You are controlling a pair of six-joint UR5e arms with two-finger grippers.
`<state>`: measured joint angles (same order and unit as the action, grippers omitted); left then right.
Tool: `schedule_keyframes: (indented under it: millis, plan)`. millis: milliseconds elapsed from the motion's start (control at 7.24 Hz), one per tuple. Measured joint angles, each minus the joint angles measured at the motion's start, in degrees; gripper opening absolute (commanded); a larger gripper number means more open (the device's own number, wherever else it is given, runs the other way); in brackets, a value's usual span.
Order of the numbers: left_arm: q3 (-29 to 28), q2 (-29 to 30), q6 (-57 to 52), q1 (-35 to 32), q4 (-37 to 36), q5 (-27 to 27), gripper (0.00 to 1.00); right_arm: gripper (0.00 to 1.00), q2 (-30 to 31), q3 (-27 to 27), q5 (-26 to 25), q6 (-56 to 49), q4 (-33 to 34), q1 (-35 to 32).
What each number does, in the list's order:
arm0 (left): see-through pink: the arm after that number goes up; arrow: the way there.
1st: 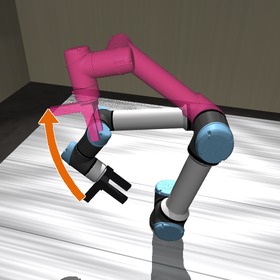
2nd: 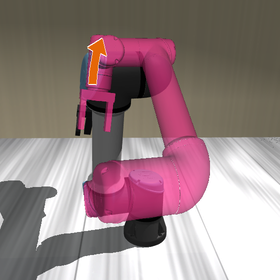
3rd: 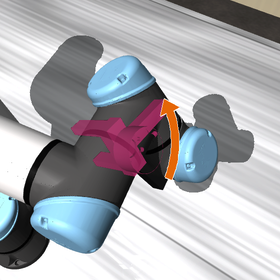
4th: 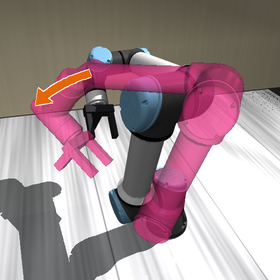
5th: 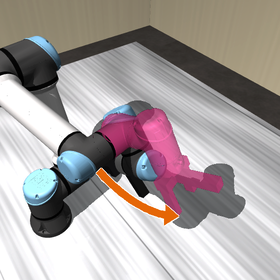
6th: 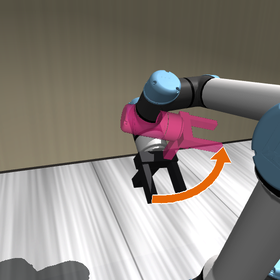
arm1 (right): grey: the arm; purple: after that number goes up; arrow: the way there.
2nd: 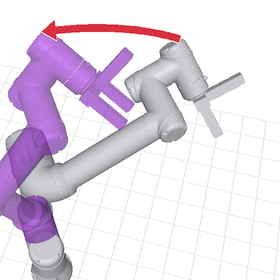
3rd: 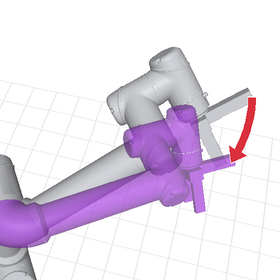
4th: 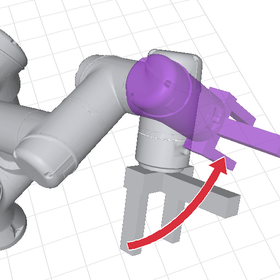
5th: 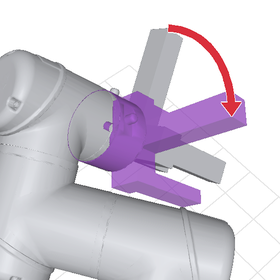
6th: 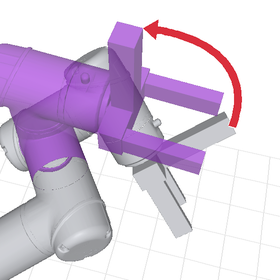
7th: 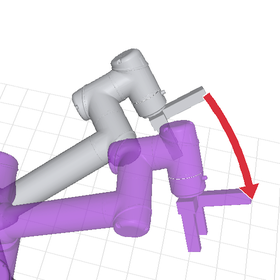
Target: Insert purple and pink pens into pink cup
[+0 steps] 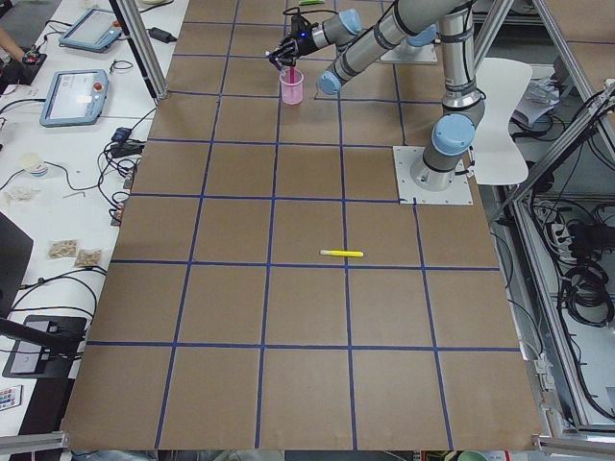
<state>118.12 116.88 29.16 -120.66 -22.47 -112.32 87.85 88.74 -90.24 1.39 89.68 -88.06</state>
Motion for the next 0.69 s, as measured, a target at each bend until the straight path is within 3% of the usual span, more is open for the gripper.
schedule_keyframes:
  millis: [691]
  plan:
    - [0.64, 2.25, -0.57, -0.34, -3.64, -0.09, 0.0, 1.0, -0.04, 0.03, 0.33, -0.07, 0.11, 0.0]
